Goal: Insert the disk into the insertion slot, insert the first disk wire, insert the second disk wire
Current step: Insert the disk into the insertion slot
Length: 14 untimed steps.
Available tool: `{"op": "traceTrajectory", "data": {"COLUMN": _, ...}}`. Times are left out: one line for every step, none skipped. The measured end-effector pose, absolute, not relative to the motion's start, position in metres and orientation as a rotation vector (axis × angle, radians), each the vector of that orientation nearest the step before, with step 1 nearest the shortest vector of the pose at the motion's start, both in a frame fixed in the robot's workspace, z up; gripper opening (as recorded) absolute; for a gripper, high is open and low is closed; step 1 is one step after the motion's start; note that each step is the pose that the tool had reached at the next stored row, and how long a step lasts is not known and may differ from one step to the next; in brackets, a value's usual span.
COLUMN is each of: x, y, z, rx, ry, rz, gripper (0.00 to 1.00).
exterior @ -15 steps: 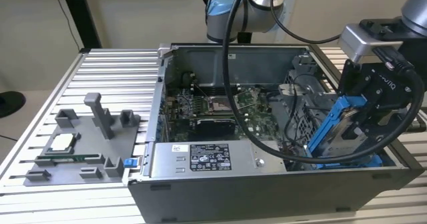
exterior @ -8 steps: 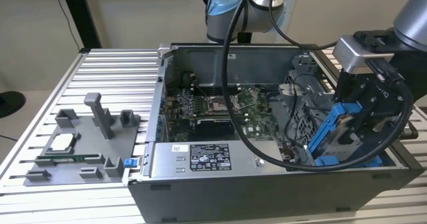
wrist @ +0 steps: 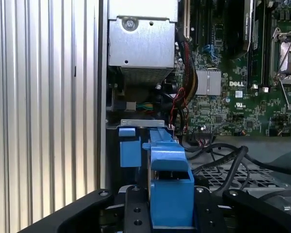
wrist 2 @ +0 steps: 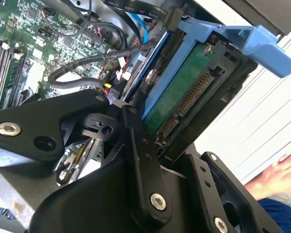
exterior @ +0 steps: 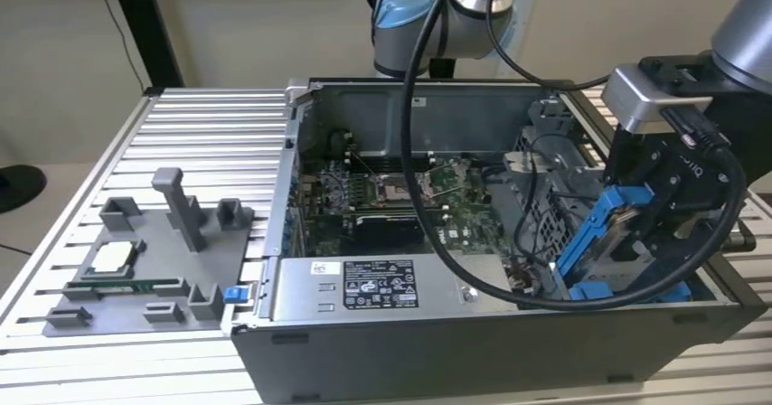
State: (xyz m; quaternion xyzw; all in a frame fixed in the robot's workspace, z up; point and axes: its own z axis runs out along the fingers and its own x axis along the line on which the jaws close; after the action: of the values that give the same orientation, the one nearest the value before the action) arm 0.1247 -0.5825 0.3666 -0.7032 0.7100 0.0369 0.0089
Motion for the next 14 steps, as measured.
{"op": "traceTrajectory", "data": {"x": 0.125, "y": -0.582, "z": 0.366, "rx": -2.196, "ry": 2.218, "rz": 0.116, "gripper": 0.0}}
{"op": "traceTrajectory", "data": {"x": 0.125, "y": -0.582, "z": 0.366, "rx": -2.197, "ry": 2.218, "rz": 0.115, "gripper": 1.0}}
{"op": "traceTrajectory", "data": {"x": 0.125, "y": -0.582, "z": 0.366, "rx": -2.197, "ry": 2.218, "rz": 0.115, "gripper": 1.0}}
{"op": "traceTrajectory", "data": {"x": 0.125, "y": -0.582, "z": 0.366, "rx": -2.197, "ry": 2.218, "rz": 0.115, "gripper": 1.0}}
{"op": "traceTrajectory", "data": {"x": 0.125, "y": -0.582, "z": 0.366, "rx": -2.197, "ry": 2.218, "rz": 0.115, "gripper": 1.0}}
{"op": "traceTrajectory", "data": {"x": 0.125, "y": -0.582, "z": 0.366, "rx": -2.197, "ry": 2.218, "rz": 0.115, "gripper": 1.0}}
{"op": "traceTrajectory", "data": {"x": 0.125, "y": -0.583, "z": 0.367, "rx": -2.196, "ry": 2.218, "rz": 0.115, "gripper": 1.0}}
{"op": "traceTrajectory", "data": {"x": 0.125, "y": -0.583, "z": 0.368, "rx": -2.196, "ry": 2.218, "rz": 0.116, "gripper": 1.0}}
{"op": "traceTrajectory", "data": {"x": 0.125, "y": -0.583, "z": 0.369, "rx": -2.197, "ry": 2.218, "rz": 0.116, "gripper": 1.0}}
{"op": "traceTrajectory", "data": {"x": 0.125, "y": -0.583, "z": 0.37, "rx": -2.197, "ry": 2.219, "rz": 0.117, "gripper": 1.0}}
{"op": "traceTrajectory", "data": {"x": 0.125, "y": -0.583, "z": 0.371, "rx": -2.197, "ry": 2.219, "rz": 0.118, "gripper": 1.0}}
{"op": "traceTrajectory", "data": {"x": 0.125, "y": -0.583, "z": 0.373, "rx": -2.198, "ry": 2.22, "rz": 0.119, "gripper": 1.0}}
{"op": "traceTrajectory", "data": {"x": 0.125, "y": -0.583, "z": 0.375, "rx": -2.198, "ry": 2.22, "rz": 0.12, "gripper": 1.0}}
{"op": "traceTrajectory", "data": {"x": 0.125, "y": -0.583, "z": 0.377, "rx": -2.198, "ry": 2.22, "rz": 0.121, "gripper": 1.0}}
